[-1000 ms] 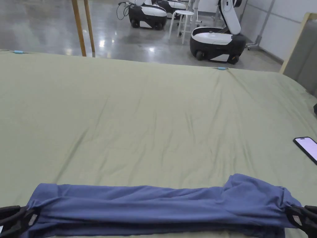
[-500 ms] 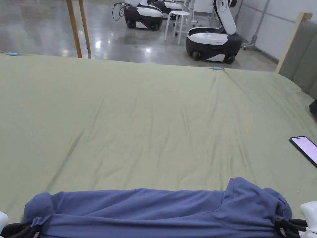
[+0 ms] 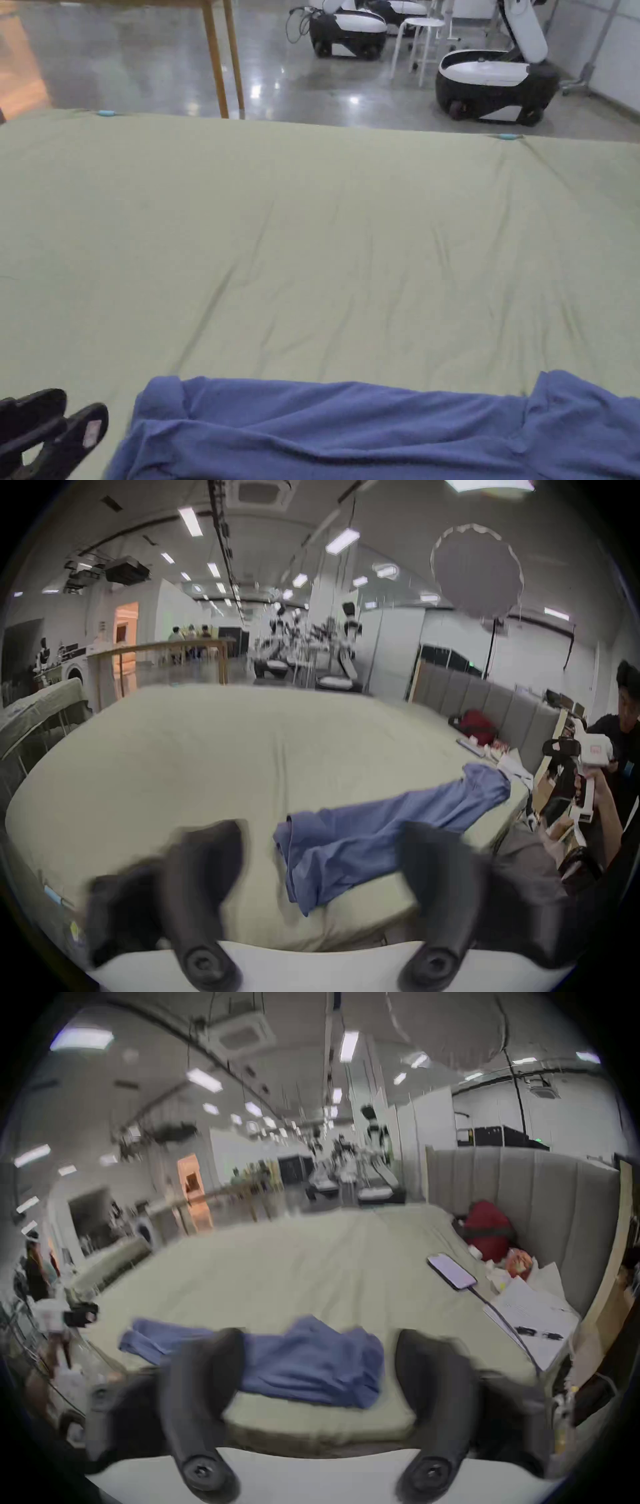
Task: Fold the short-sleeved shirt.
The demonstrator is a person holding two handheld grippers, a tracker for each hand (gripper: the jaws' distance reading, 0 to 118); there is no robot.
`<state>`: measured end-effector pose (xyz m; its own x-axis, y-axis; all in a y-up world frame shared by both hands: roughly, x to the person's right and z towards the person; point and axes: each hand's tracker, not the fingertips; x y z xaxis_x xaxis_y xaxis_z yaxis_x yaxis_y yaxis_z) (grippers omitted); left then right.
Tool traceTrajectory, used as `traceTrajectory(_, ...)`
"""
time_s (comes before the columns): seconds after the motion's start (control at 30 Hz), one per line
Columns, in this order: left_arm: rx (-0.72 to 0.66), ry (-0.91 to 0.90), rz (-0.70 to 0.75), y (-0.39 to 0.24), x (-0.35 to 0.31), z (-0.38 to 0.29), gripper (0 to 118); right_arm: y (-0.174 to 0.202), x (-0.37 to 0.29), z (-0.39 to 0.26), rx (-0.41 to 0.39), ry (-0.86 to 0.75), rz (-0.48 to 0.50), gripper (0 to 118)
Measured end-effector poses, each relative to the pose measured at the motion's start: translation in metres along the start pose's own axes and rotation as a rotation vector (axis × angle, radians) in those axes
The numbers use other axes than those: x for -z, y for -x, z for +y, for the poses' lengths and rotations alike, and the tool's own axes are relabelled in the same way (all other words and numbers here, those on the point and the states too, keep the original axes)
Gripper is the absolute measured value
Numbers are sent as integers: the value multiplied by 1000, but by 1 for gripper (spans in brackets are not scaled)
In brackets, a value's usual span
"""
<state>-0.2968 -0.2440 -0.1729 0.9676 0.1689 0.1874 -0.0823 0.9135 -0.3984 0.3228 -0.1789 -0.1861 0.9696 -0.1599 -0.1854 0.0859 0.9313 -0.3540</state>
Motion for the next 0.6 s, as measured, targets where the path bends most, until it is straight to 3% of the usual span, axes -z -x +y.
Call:
traceTrajectory(0.03, -3, 11, 11, 0, 1, 1, 0, -22, 2, -13, 1, -14, -9, 0)
traceTrajectory(0.1, -51, 33, -20, 4, 2, -5, 0, -24, 7, -10, -5, -5, -17, 0)
traceTrajectory(0.13, -76, 64, -48, 6, 6, -7, 0, -26, 12, -7, -9, 37, 48, 0)
traceTrajectory(0.17, -85, 63, -24, 7, 8, -9, 0, -10, 9, -6, -57, 6, 25, 0)
traceTrajectory(0.23, -124, 75, -36, 16, 13, -8, 0, -4, 12, -4, -71, 2, 10, 0)
traceTrajectory(0.3, -233, 105, -120, 32, 24, -10, 2, -2, 11, -4, -72, 3, 31, 0)
traceTrajectory(0.4, -436, 157, -223, 63, 49, -21, 14, 3, 10, -3, -67, 1, 38, 0)
traceTrajectory(0.43, -504, 180, -296, 75, 60, -28, 37, 2, 10, -3, -61, 2, 41, 0)
traceTrajectory(0.5, -635, 288, -431, 94, 78, -46, 118, 3, 11, -4, -51, 13, 43, 0)
traceTrajectory(0.53, -719, 228, -475, 103, 89, -51, 117, 6, 12, -5, -50, 20, 42, 0)
traceTrajectory(0.6, -792, 279, -462, 117, 105, -60, 118, 6, 14, -5, -43, 36, 34, 0)
